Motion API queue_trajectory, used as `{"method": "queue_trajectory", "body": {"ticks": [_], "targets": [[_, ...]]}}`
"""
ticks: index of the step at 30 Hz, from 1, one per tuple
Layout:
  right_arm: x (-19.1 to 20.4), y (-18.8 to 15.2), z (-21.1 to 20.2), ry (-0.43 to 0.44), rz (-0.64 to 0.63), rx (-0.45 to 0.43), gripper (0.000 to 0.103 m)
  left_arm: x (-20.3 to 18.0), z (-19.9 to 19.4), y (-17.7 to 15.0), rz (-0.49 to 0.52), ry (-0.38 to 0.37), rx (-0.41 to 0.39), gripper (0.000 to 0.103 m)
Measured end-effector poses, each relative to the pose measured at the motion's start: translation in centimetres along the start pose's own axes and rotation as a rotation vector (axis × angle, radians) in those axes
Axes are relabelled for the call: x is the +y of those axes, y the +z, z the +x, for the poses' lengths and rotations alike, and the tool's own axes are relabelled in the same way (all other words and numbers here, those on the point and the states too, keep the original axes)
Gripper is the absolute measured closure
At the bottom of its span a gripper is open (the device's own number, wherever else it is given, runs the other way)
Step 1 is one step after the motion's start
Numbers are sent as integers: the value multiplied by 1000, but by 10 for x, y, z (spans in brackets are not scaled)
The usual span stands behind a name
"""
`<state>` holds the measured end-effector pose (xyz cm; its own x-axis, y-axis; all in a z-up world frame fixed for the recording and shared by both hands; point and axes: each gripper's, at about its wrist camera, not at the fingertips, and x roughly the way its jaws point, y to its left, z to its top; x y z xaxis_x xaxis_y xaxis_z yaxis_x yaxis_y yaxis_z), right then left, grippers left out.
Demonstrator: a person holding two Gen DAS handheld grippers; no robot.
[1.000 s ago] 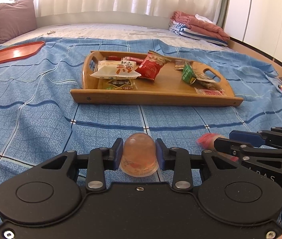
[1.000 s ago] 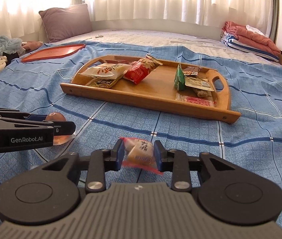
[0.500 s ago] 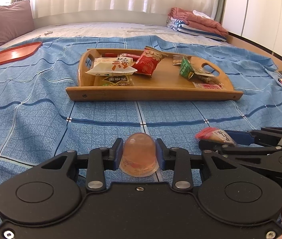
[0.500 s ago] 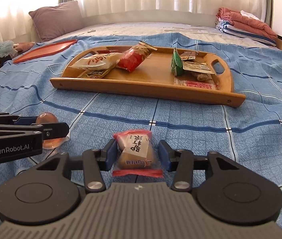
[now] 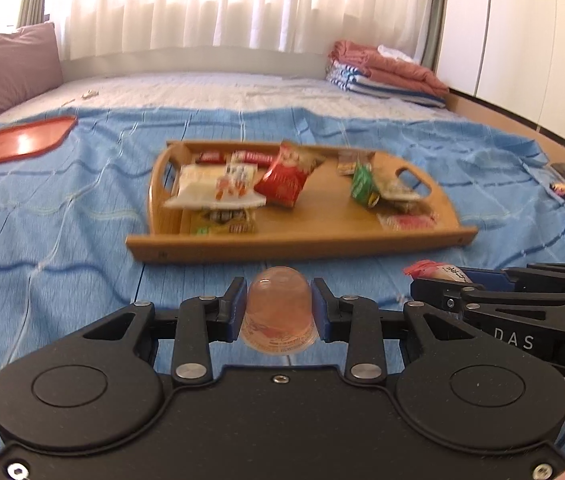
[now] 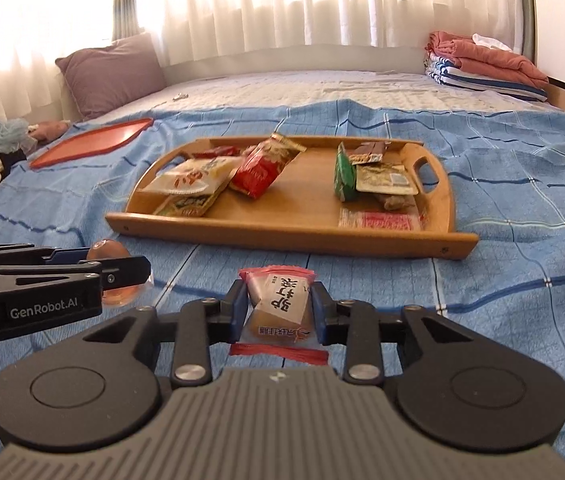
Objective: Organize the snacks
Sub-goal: 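Carry the jelly cup and wrapped snack over the wooden tray with both tools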
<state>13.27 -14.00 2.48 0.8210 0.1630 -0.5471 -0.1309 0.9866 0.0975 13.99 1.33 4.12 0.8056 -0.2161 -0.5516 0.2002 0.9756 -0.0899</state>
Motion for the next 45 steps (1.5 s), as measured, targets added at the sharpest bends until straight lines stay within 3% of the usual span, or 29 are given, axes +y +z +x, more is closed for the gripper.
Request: {"method": "queue_trajectory", "body": {"ticks": [10,25,36,45], "targets": [[-14,34,4,-19,26,-47,65,-1,4,33,-5,-24,-60,70],[-28,59,32,-18,57,-17,65,-8,44,73,-4,-38,-53,70],[-42,84,62,-16,89,-5,65,-10,95,89,-30,-45,10,70],[-47,78,92,7,117,34,65,2,139,86,-88,-19,95,70]]}}
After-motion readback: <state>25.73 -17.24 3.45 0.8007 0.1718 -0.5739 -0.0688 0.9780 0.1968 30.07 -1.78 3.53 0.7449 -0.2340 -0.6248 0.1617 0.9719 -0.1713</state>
